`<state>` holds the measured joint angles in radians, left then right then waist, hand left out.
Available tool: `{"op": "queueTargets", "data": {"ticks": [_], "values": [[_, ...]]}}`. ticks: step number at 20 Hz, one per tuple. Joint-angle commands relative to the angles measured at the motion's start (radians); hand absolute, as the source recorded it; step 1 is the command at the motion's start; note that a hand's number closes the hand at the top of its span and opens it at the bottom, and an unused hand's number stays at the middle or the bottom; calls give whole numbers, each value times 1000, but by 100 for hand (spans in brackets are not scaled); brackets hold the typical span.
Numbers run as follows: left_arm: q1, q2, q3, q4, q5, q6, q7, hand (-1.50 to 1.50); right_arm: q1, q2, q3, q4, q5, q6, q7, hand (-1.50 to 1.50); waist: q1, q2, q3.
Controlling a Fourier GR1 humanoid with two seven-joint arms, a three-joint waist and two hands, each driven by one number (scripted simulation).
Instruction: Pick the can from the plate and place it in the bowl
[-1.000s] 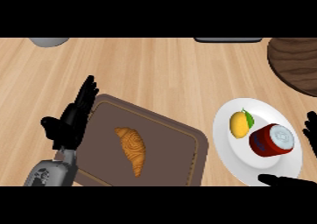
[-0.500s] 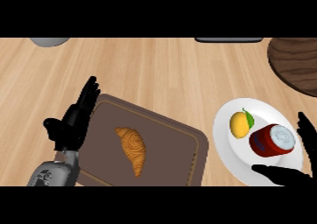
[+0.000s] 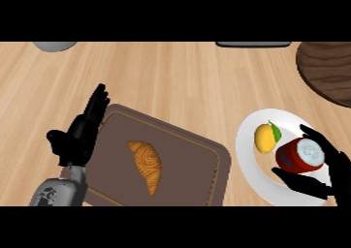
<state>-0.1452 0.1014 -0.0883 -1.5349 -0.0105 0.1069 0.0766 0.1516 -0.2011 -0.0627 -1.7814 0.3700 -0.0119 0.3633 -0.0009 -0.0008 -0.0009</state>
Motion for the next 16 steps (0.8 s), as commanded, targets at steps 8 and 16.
{"op": "queueTargets", "data": {"ticks": [8,16], "values": [[-2,25,42,-52,13,-32,68,0,19,-4,82,39,89,37,-163,150,-1,0,1],[3,-9,0,-8,-6,-19,4,0,4,-413,160,58,-189,641,-712,150,11,2,10]]}}
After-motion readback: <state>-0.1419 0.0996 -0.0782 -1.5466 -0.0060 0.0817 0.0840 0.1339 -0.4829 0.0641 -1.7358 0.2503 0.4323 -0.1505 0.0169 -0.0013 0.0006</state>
